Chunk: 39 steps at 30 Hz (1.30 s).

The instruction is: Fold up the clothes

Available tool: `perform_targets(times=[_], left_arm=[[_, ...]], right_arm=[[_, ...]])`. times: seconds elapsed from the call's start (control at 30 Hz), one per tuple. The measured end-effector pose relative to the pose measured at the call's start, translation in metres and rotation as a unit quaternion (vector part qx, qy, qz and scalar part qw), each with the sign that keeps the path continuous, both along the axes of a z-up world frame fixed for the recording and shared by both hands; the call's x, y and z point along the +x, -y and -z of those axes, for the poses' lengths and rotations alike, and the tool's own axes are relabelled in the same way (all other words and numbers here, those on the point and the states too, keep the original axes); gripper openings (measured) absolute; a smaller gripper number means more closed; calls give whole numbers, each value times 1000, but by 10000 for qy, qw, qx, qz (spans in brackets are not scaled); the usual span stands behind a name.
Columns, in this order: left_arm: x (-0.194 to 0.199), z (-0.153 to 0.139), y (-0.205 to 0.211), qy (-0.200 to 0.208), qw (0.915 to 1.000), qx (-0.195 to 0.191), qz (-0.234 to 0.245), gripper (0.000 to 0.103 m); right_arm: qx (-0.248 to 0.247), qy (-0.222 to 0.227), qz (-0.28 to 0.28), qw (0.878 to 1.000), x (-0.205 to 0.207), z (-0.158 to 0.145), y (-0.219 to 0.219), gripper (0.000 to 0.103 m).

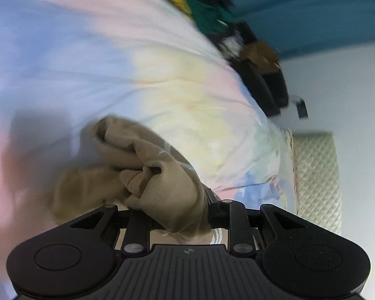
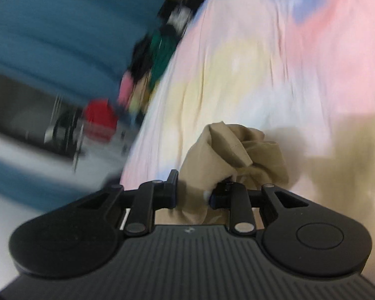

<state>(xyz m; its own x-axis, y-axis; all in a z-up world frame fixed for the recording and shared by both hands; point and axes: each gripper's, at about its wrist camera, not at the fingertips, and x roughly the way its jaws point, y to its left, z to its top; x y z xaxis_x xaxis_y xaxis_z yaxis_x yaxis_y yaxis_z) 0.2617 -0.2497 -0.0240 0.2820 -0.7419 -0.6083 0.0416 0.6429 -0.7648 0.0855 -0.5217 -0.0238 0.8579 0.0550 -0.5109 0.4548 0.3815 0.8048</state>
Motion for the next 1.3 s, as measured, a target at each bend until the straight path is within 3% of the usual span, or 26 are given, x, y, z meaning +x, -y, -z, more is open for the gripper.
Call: perform_targets(times=[0.13, 0.27, 0.4, 0.53, 0.7, 0.73, 0.8, 0.83, 0.9, 1.0, 1.07, 1.1, 1.2, 1.3], left_arm=[[60, -21, 87, 646, 9974, -156, 287, 27], [89, 2, 140, 1096, 9936, -104, 262, 30], [91, 58, 168, 1296, 9889, 448, 578, 30], [69, 118, 153, 1539, 9801, 849, 920, 30], [28, 153, 135, 2164, 9586, 1434, 1171, 47], [22, 151, 135, 2294, 9538, 1527, 1198, 48], [13, 143, 137, 2458, 9454, 1753, 1231, 67], [8, 137, 136, 2502, 9423, 1845, 1245, 72], [0, 114, 134, 2586, 9389, 1856, 1309, 81], [-21, 77, 124, 2841, 9291, 1954, 1339, 83], [-38, 49, 115, 3123, 9198, 1988, 1301, 90], [-45, 35, 112, 3275, 9149, 1979, 1288, 95], [-72, -7, 106, 3736, 8974, 2001, 1226, 103], [-104, -44, 90, 4107, 8823, 1993, 1146, 103]], right_arm=[[-327, 222, 642, 9971, 54, -19, 63, 26], [-842, 280, 862, 9923, 95, -11, 100, 26], [-1119, -20, 684, 9914, 91, 40, 94, 26], [-1326, -331, 491, 9894, 81, 94, 84, 26], [-1583, -719, 248, 9845, 69, 161, 72, 32], [-1606, -764, 236, 9838, 67, 169, 71, 38], [-1438, -929, 343, 9846, 60, 162, 71, 51], [-1324, -1051, 369, 9849, 57, 158, 73, 57], [-1180, -1244, 376, 9845, 50, 145, 73, 58], [-1344, -1310, 183, 9821, 35, 115, 62, 59], [-1567, -1226, 64, 9800, 24, 91, 52, 79], [-1721, -1134, 44, 9785, 17, 77, 45, 97], [-2231, -840, 28, 9712, -5, 36, 24, 103], [-2636, -646, -32, 9625, -26, 2, 2, 103]])
